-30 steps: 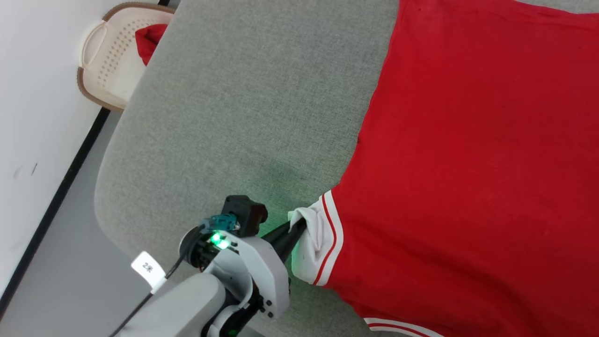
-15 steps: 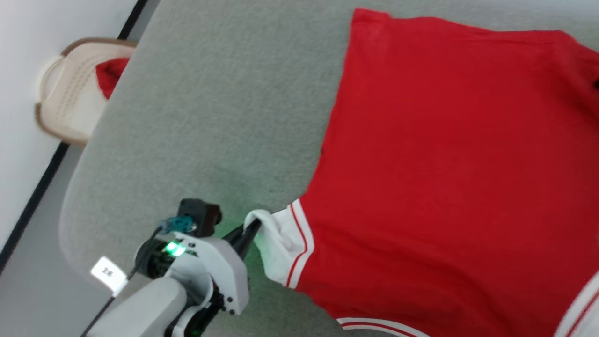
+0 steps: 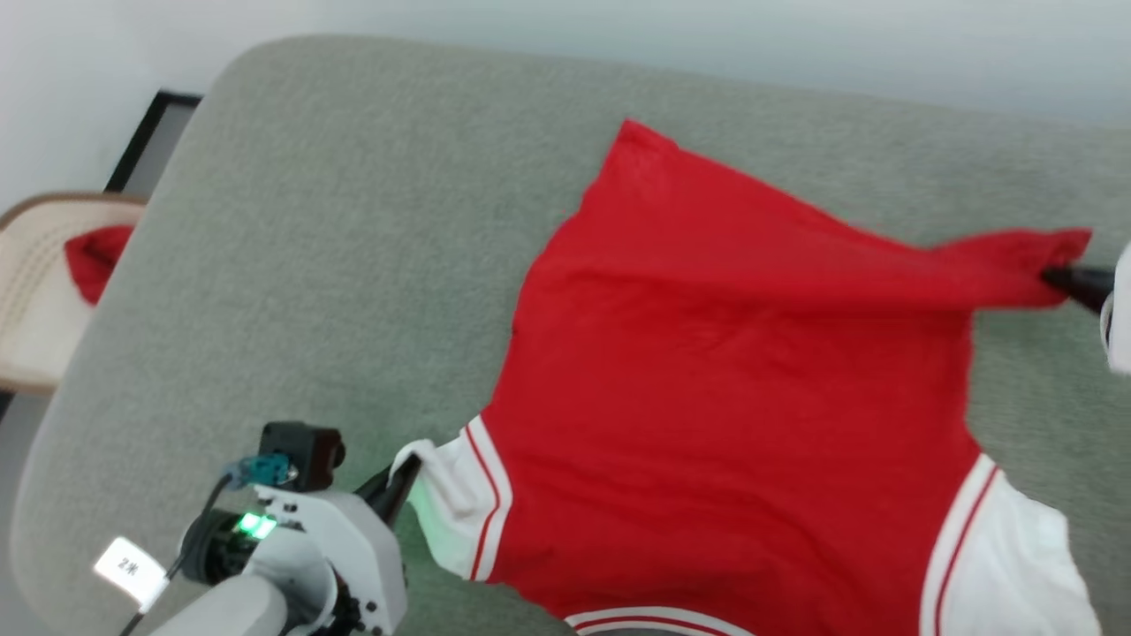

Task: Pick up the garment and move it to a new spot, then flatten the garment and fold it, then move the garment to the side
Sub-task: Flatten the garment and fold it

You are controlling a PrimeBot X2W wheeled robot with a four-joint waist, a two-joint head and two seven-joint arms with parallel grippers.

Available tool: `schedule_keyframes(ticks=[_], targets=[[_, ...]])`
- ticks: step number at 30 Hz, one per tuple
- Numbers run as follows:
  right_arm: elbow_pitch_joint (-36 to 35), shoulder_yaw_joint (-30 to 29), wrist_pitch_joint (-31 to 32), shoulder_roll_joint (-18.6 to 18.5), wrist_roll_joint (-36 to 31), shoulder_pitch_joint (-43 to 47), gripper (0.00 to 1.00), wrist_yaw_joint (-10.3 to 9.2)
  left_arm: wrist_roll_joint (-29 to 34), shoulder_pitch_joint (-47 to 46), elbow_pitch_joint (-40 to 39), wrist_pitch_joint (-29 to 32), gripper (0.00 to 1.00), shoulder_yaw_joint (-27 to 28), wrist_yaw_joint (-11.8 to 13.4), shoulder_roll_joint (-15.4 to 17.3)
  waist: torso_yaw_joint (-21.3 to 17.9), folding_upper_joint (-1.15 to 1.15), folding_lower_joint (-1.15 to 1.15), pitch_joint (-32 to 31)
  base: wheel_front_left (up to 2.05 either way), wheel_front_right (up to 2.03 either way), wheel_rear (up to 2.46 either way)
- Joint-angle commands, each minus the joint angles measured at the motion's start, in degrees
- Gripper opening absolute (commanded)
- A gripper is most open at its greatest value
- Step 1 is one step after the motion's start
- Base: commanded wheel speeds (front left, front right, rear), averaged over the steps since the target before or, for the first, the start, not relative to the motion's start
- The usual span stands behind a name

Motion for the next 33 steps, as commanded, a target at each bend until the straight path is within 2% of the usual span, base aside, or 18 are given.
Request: schedule_keyframes(ticks=[1, 8, 19, 24, 30, 31, 32, 33], targets=[[-1.5, -0.5, -0.5, -0.6, 0.7, 2.7, 0.0, 0.02, -0.5, 1.3, -0.7, 0.1, 0.0, 0.3, 0.6, 0.8, -3.7, 0.0, 0.0, -3.6, 0.0, 0.0, 0.0], [-8.0, -5.7, -2.0, -0.9, 3.1, 16.6, 0.0, 0.02, -1.6, 4.4, -4.5, 0.1, 0.0, 1.4, 2.9, 3.8, -6.2, 0.0, 0.0, -5.5, 0.0, 0.0, 0.0], [-13.9, -15.1, -3.2, 3.6, 2.4, 35.5, 0.0, 0.02, -2.4, 7.7, -8.5, 0.2, 0.0, 1.8, 5.2, 6.2, -8.4, 0.0, 0.0, -6.7, 0.0, 0.0, 0.0], [-14.0, -16.0, -4.5, 5.2, 0.8, 38.2, 0.0, 0.03, -2.7, 8.1, -8.9, 0.3, 0.0, 1.8, 5.4, 6.2, -8.8, 0.0, 0.0, -6.2, 0.0, 0.0, 0.0], [-10.9, -15.0, -7.5, 6.7, -2.1, 37.5, 0.0, 0.02, -2.7, 7.5, -8.8, 0.5, 0.0, 1.7, 5.3, 6.1, -9.1, 0.0, 0.0, -5.7, 0.0, 0.0, 0.0], [-10.4, -14.7, -7.9, 6.7, -2.5, 37.2, 0.13, 0.02, -2.7, 7.5, -8.7, 0.5, 0.0, 1.7, 5.2, 6.0, -9.0, 0.0, 0.0, -5.8, 0.0, 0.0, 0.0], [-9.9, -14.3, -8.2, 6.9, -2.7, 36.9, 0.32, 0.02, -2.7, 7.4, -8.6, 0.4, 0.0, 1.7, 5.2, 6.0, -9.0, 0.0, 0.0, -5.8, 0.0, 0.0, 0.0], [-9.7, -14.0, -8.6, 7.0, -3.0, 36.6, 0.58, 0.02, -2.7, 7.4, -8.6, 0.4, 0.0, 1.7, 5.2, 5.9, -9.0, 0.0, 0.0, -5.8, 0.0, 0.0, 0.0]])
